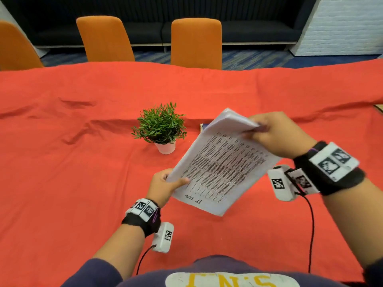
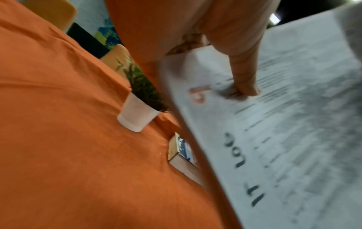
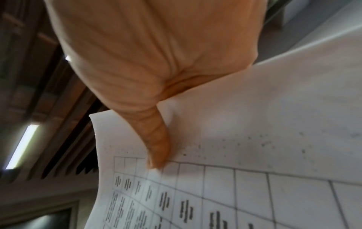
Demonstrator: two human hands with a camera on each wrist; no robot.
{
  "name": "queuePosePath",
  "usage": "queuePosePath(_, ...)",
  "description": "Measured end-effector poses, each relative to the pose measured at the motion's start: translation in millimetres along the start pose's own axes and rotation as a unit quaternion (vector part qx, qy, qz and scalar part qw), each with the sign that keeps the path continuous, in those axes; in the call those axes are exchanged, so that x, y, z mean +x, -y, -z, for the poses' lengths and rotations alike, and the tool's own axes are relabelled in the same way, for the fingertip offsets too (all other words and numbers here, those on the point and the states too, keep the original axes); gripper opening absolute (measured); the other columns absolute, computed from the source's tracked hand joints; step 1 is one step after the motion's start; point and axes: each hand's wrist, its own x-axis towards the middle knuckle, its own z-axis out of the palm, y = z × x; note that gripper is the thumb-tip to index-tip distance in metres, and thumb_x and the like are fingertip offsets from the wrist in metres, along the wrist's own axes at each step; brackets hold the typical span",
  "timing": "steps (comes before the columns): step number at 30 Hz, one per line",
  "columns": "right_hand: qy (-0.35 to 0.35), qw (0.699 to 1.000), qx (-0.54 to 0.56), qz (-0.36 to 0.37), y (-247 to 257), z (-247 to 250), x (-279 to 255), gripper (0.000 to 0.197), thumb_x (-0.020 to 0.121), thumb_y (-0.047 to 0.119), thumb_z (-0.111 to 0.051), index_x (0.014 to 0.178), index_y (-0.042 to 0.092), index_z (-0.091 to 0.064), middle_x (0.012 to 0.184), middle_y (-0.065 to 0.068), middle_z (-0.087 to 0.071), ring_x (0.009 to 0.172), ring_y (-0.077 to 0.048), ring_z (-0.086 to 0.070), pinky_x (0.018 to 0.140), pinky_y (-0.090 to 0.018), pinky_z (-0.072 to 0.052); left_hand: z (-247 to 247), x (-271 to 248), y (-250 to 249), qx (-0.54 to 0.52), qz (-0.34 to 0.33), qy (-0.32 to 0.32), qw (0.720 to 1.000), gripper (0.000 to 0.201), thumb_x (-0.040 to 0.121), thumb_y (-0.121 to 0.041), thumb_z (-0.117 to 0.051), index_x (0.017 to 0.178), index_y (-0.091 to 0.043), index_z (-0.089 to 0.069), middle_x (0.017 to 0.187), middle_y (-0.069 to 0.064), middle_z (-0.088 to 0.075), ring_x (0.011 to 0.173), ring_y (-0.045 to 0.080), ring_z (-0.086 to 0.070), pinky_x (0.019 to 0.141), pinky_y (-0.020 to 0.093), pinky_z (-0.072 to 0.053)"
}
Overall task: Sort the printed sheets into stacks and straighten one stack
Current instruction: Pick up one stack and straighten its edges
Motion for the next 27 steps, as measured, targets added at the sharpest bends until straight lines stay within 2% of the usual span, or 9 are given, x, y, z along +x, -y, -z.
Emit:
queuePosePath(4,-0.066,0.987,0.147,-0.028,-24.1,24.7,-18.0,0.005,0.081,0.006,-0.073,0.078,0.008,-0.070,0.069,0.006,-0.061,0.066,0.004,-0.047,0.063,-0.022,-0.044,25.3,-0.3,11.3,-0.082,0.058,-0.053,0.993,0.048,0.049,-0.031,-0.084,0.088,-0.008,-0.068,0.075,0.004,-0.072,0.066,0.014,-0.066,0.070,0.030,-0.050)
queuePosePath(7,-0.154,0.949,0.263,-0.081,-45.4,25.7,-27.6,0.012,0.079,0.001,-0.072,0.081,0.013,-0.072,0.065,0.018,-0.066,0.062,0.008,-0.053,0.061,-0.011,-0.045,21.4,1.2,17.4,-0.161,0.103,-0.025,0.981,0.065,0.046,-0.035,-0.090,0.101,-0.015,-0.064,0.091,0.009,-0.075,0.081,0.022,-0.070,0.079,0.034,-0.054)
queuePosePath(9,-0.196,0.901,0.361,-0.136,-56.5,13.9,-32.5,0.011,0.070,0.013,-0.079,0.079,0.016,-0.073,0.070,0.016,-0.072,0.064,0.002,-0.060,0.065,-0.016,-0.052,11.2,-1.0,17.9,-0.206,0.121,0.012,0.971,0.083,0.036,-0.042,-0.095,0.107,-0.016,-0.061,0.100,0.008,-0.072,0.084,0.020,-0.069,0.076,0.031,-0.055)
queuePosePath(12,-0.240,0.814,0.487,-0.204,-72.6,-15.7,-36.5,0.043,0.054,0.029,-0.085,0.090,0.009,-0.072,0.086,-0.001,-0.075,0.076,-0.018,-0.066,0.082,-0.040,-0.054,-2.2,-3.5,13.9,-0.251,0.143,0.056,0.956,0.091,0.036,-0.043,-0.095,0.114,-0.016,-0.057,0.113,0.011,-0.069,0.093,0.020,-0.070,0.083,0.033,-0.050)
queuePosePath(16,-0.256,0.696,0.621,-0.253,-79.0,-68.8,-38.2,0.040,0.081,0.003,-0.065,0.119,-0.007,-0.059,0.117,-0.022,-0.065,0.105,-0.037,-0.064,0.098,-0.057,-0.045,-28.1,3.6,-3.7,-0.305,0.135,0.045,0.942,0.094,0.039,-0.039,-0.095,0.119,-0.017,-0.051,0.115,0.008,-0.068,0.096,0.023,-0.069,0.085,0.033,-0.050)
queuePosePath(18,-0.238,0.652,0.668,-0.270,-78.0,-95.7,-38.6,0.046,0.085,0.003,-0.060,0.130,-0.005,-0.051,0.128,-0.026,-0.058,0.118,-0.043,-0.056,0.099,-0.060,-0.043,-48.4,9.3,-19.6,-0.312,0.121,0.030,0.942,0.070,0.060,-0.035,-0.088,0.117,-0.017,-0.051,0.110,0.002,-0.070,0.091,0.017,-0.068,0.082,0.030,-0.051)
queuePosePath(21,-0.210,0.603,0.713,-0.291,-69.3,-125.4,-38.3,0.053,0.084,0.008,-0.061,0.134,-0.001,-0.048,0.132,-0.025,-0.055,0.121,-0.042,-0.055,0.098,-0.057,-0.045,-75.5,15.4,-37.0,-0.317,0.122,-0.047,0.939,0.031,0.095,-0.020,-0.056,0.125,-0.013,-0.052,0.119,0.007,-0.066,0.101,0.020,-0.064,0.082,0.029,-0.055)
queuePosePath(25,-0.187,0.581,0.753,-0.247,-65.2,-157.4,-41.0,0.073,0.082,0.013,-0.070,0.146,0.009,-0.034,0.149,-0.024,-0.036,0.136,-0.042,-0.037,0.110,-0.064,-0.024,-88.3,18.7,-34.8,-0.288,0.128,-0.139,0.939,0.021,0.100,-0.016,-0.046,0.120,-0.016,-0.052,0.114,0.007,-0.065,0.105,0.024,-0.062,0.093,0.041,-0.050)
queuePosePath(27,-0.160,0.567,0.771,-0.242,-60.4,-167.8,-45.0,0.067,0.087,0.012,-0.065,0.146,0.012,-0.034,0.149,-0.022,-0.037,0.136,-0.041,-0.037,0.111,-0.063,-0.023,-85.5,21.4,-26.9,-0.228,0.121,-0.182,0.949,0.018,0.100,-0.016,-0.046,0.116,-0.020,-0.052,0.110,0.004,-0.065,0.106,0.026,-0.062,0.096,0.044,-0.049)
